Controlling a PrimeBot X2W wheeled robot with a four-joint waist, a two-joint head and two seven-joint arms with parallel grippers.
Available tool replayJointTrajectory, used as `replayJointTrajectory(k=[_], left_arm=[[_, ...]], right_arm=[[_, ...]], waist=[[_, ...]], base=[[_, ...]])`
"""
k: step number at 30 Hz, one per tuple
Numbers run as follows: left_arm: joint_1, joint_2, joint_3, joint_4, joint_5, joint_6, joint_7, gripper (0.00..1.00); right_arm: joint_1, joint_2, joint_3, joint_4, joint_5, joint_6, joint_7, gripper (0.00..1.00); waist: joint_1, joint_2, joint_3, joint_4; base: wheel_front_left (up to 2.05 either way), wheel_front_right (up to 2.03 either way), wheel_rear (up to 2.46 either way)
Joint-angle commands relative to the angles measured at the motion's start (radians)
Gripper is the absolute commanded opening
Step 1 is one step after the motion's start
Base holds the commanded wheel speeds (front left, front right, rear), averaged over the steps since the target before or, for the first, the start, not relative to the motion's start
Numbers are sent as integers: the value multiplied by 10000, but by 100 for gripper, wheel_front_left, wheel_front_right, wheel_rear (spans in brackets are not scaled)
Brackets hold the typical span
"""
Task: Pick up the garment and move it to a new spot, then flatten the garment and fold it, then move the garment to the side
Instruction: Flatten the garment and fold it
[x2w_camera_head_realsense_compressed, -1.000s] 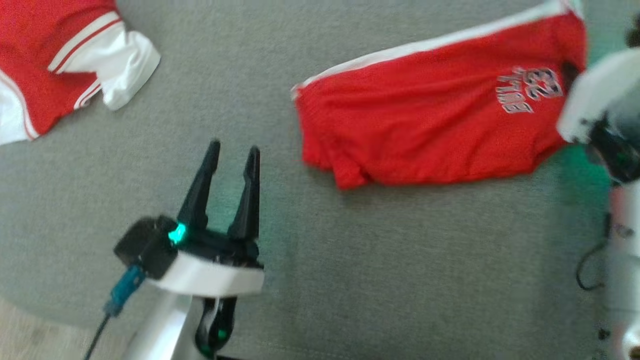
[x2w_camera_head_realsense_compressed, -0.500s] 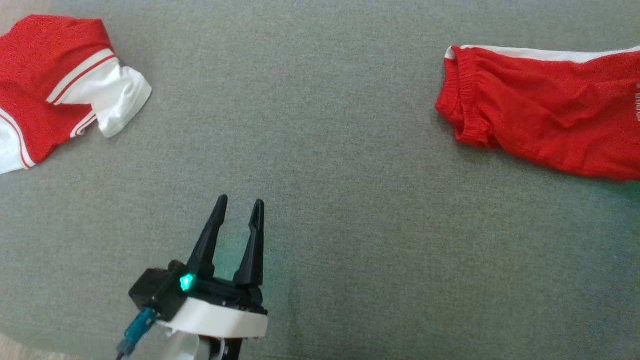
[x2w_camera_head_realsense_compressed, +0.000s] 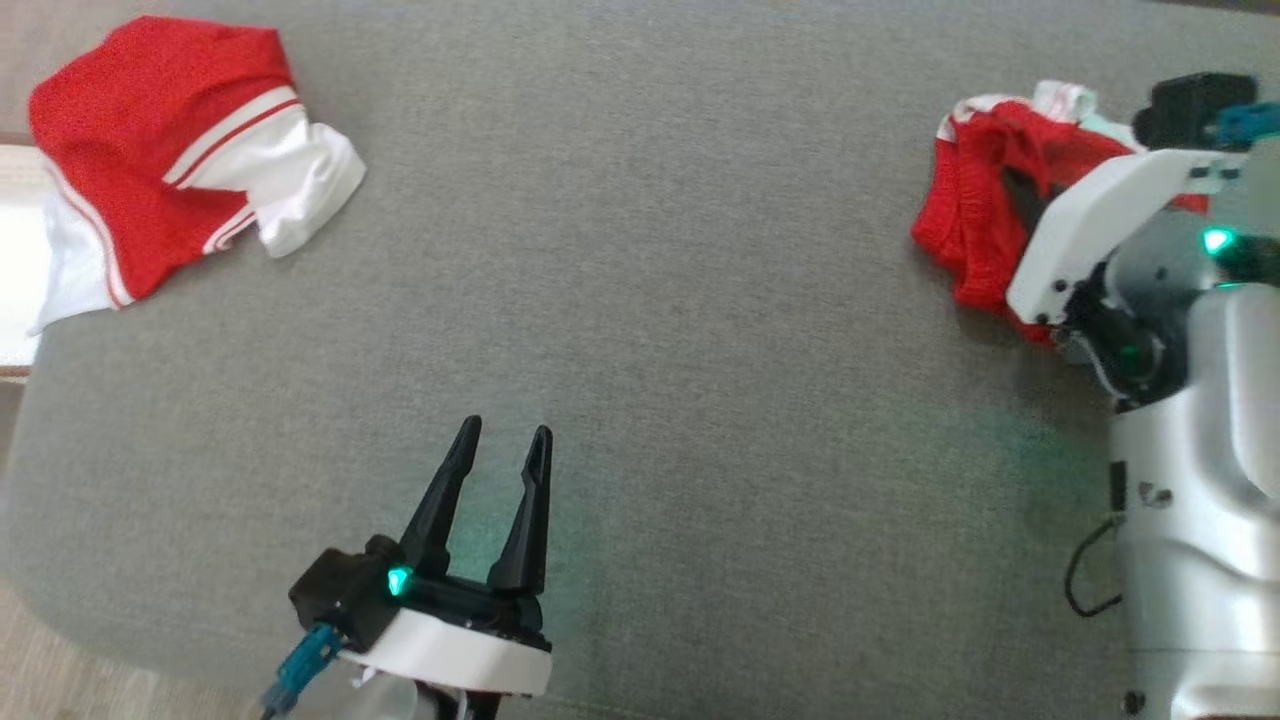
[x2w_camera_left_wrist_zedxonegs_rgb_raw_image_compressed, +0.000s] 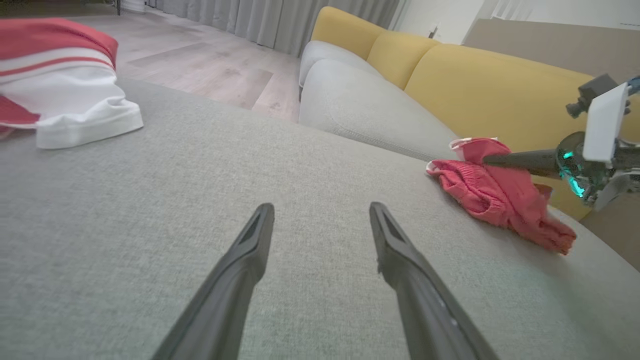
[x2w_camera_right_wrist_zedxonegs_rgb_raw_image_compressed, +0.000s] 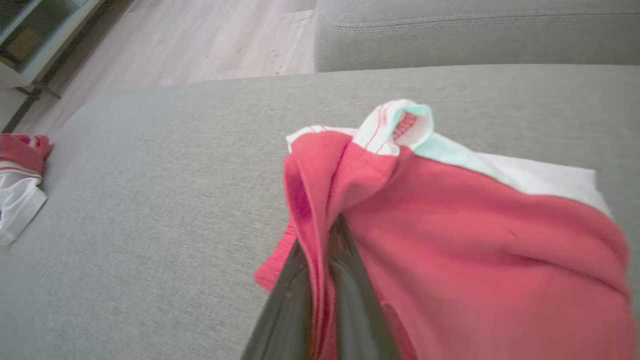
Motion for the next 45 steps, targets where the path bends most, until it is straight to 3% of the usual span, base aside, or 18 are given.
replayJointTrajectory(k=[1,7,8,9,10,17,20,23,31,38,45], left_arm=[[-182,-22,290,-203,56,17,-81,100],[3,-104,307,-60,83,16,-82,100],[27,-115,314,-46,84,16,-82,100],[46,-125,328,-34,87,16,-82,100],[63,-132,329,-18,91,16,-82,100],[148,-106,517,58,180,16,-82,100],[214,-89,677,62,206,16,-82,100],[358,-72,931,54,282,16,-82,100],[822,-102,1501,-19,478,16,-82,100],[1300,-178,1912,-82,656,16,-82,100],[1777,-251,2249,-162,897,16,-82,100]], right_arm=[[-542,93,289,-161,81,67,-245,0],[-863,95,574,1040,183,67,-1142,0],[-908,95,639,1156,185,67,-1305,4],[-943,95,749,1238,243,67,-1513,47],[-946,95,835,1346,384,67,-1668,100],[-493,96,2537,1148,2366,67,-2730,100],[-173,96,2921,751,2351,67,-3159,100],[456,96,3025,124,1592,67,-3826,100],[2890,95,1732,-1553,-1267,67,-5390,100],[4674,44,663,-2091,-1923,67,-6929,100],[5821,51,28,-1759,-2246,67,-8396,100]], waist=[[-1,0,-95,111],[-1,0,-238,167],[-1,0,-247,140],[-1,0,-263,93],[-1,0,-281,48],[-1,0,-544,-496],[-1,0,-664,-715],[-1,0,-902,-1032],[-1,0,-1606,-1649],[-1,0,-2214,-1904],[-1,0,-2815,-1928]], base=[[0,0,0],[0,0,0],[0,0,0],[0,0,0],[0,0,0],[0,0,0],[0,0,0],[0,0,0],[0,0,0],[0,0,0],[0,0,0]])
